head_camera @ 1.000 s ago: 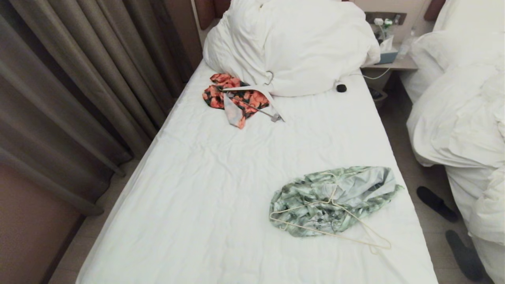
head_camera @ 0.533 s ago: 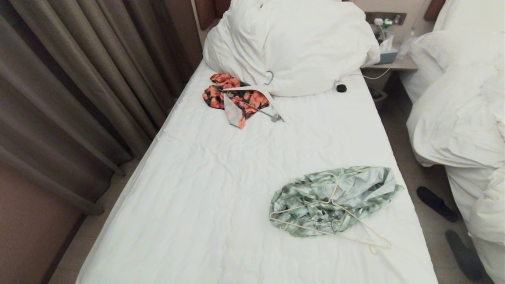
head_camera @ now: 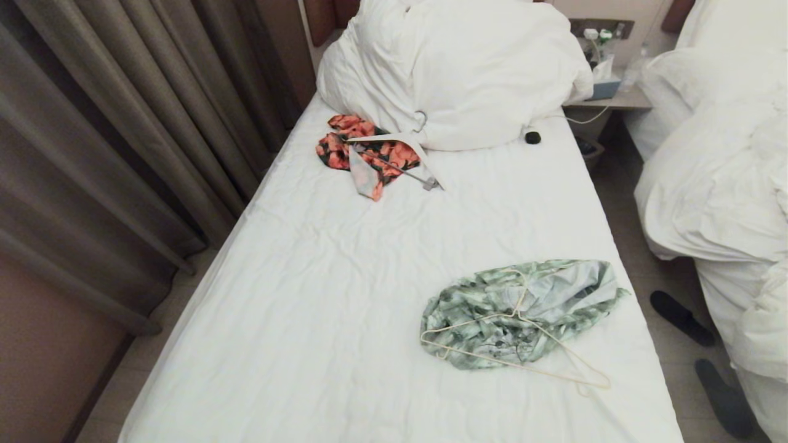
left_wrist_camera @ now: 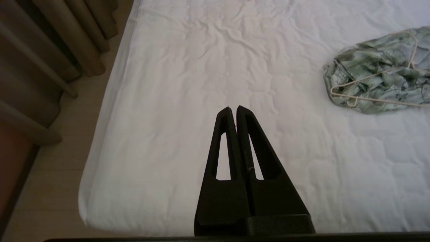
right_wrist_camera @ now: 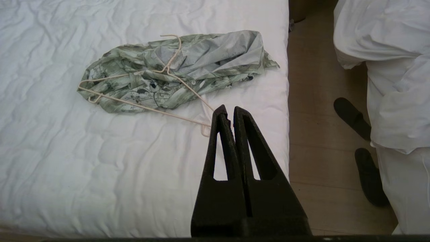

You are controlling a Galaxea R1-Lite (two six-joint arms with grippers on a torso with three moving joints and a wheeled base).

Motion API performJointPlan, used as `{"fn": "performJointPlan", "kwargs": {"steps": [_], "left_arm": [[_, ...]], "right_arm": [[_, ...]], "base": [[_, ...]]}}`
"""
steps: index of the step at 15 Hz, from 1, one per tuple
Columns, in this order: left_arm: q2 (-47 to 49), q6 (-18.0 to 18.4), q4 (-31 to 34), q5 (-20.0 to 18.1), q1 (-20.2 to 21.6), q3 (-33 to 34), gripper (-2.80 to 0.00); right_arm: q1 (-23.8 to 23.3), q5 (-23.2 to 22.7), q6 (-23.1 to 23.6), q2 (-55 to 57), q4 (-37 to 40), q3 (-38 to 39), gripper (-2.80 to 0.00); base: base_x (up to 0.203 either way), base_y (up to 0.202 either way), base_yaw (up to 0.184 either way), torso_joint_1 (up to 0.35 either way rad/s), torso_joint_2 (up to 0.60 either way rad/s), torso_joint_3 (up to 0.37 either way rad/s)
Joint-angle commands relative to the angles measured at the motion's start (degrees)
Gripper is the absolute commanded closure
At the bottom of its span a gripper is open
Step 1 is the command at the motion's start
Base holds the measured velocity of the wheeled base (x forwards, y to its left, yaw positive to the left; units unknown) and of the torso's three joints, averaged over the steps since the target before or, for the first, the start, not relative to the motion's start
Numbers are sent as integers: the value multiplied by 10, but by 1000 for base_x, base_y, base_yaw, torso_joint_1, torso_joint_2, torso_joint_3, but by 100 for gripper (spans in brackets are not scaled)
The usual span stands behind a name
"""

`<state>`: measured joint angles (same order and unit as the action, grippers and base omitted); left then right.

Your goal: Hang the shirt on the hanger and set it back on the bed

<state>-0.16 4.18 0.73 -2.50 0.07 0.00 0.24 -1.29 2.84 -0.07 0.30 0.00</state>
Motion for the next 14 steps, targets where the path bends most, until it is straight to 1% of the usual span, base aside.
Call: {"fn": "performJointPlan", "kwargs": {"steps": [1,14], "left_arm": [[1,-8,0,3,0,0,0],[1,-11,0,7,0,0,0]], "right_arm": [[0,0,1,2,0,0,0],[0,0,1,2,0,0,0]], "base": [[0,0,0,0,0,0],[0,0,0,0,0,0]]}}
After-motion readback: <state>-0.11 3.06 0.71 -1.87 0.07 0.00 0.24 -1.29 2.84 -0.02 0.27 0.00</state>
